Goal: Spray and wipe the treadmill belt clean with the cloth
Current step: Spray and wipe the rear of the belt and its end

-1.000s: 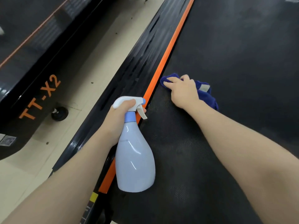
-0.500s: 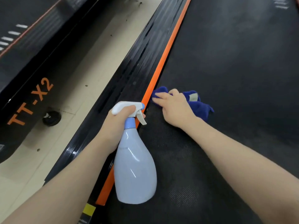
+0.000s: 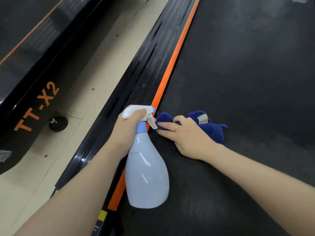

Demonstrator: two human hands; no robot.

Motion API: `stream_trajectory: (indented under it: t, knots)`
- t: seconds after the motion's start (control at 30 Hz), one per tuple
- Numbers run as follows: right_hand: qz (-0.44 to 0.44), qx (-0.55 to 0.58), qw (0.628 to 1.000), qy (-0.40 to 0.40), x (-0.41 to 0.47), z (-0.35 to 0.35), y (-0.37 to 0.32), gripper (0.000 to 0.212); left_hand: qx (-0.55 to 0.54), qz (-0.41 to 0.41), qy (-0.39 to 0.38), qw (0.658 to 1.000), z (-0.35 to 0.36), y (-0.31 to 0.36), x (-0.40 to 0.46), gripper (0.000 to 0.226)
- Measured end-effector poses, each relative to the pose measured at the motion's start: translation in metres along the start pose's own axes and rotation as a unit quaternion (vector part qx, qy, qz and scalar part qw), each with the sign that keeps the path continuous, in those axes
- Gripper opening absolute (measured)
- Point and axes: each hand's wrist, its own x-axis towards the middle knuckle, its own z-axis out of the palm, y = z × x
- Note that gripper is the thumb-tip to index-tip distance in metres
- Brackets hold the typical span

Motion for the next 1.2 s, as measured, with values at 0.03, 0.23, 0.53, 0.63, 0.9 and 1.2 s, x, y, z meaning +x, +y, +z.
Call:
stream_trajectory:
  t: [0.03, 0.23, 0.53, 0.63, 0.9, 1.2]
  knots:
    - [-0.014, -0.019, 1.0, -0.001, 0.004, -0.004, 0.011, 0.055, -0.002, 0.008, 0.0, 1.0, 0.001, 0.0, 0.001, 0.021]
    - [0.233, -0.041, 0.971, -0.018, 0.043, -0.011, 0.023, 0.051, 0.01, 0.03, -0.014, 0.999, -0.001, -0.003, 0.003, 0.026]
    - [0.149, -0.031, 0.988, 0.02, 0.014, -0.012, 0.021, 0.054, 0.016, 0.023, -0.035, 0.999, -0.004, -0.006, 0.004, 0.021]
    - [0.284, -0.044, 0.958, -0.004, 0.025, -0.009, 0.025, 0.053, 0.012, 0.029, -0.035, 0.999, -0.003, -0.003, 0.004, 0.02]
    - [0.107, -0.03, 0.992, -0.056, -0.045, -0.024, -0.017, 0.053, 0.029, 0.025, -0.051, 0.998, -0.003, 0.005, -0.001, 0.019]
    - [0.128, -0.019, 0.991, -0.037, -0.081, -0.02, -0.07, 0.049, 0.012, 0.013, -0.062, 0.998, -0.004, 0.009, -0.008, 0.024]
